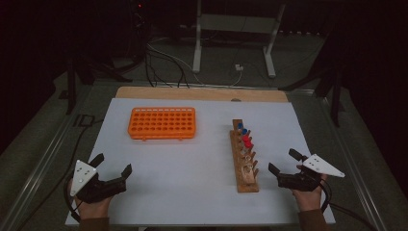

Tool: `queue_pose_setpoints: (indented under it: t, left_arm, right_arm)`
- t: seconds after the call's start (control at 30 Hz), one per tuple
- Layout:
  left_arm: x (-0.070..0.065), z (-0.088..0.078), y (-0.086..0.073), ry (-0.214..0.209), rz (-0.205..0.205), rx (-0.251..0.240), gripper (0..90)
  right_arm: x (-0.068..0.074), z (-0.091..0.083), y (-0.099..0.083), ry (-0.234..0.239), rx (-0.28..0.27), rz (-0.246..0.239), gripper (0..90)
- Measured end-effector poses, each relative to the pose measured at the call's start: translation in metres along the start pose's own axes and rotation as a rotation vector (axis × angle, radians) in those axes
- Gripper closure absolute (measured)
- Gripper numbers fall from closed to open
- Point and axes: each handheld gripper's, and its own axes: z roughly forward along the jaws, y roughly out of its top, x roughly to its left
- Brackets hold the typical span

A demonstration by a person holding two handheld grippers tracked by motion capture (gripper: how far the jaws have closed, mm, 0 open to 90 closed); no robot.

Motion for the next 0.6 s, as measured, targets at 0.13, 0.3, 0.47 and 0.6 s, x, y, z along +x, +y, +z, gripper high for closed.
queue_pose_setpoints:
  t: [0.13,0.3,0.47,0.6]
  left_arm:
    - [0.000,0.000,0.000,0.002,-0.005,-0.001,0.7]
    - [0.001,-0.001,-0.001,0.000,-0.015,-0.001,0.7]
    - [0.000,-0.001,-0.001,-0.002,-0.018,-0.002,0.7]
    - [-0.001,0.001,-0.001,-0.004,-0.016,0.006,0.7]
  right_arm:
    - [0.000,-0.001,0.000,0.004,0.006,0.003,0.3]
    - [0.001,-0.001,0.002,0.007,0.015,0.006,0.3]
    - [0.004,-0.001,0.005,0.018,0.019,0.002,0.3]
    - [0.007,-0.004,0.011,0.029,0.014,-0.003,0.4]
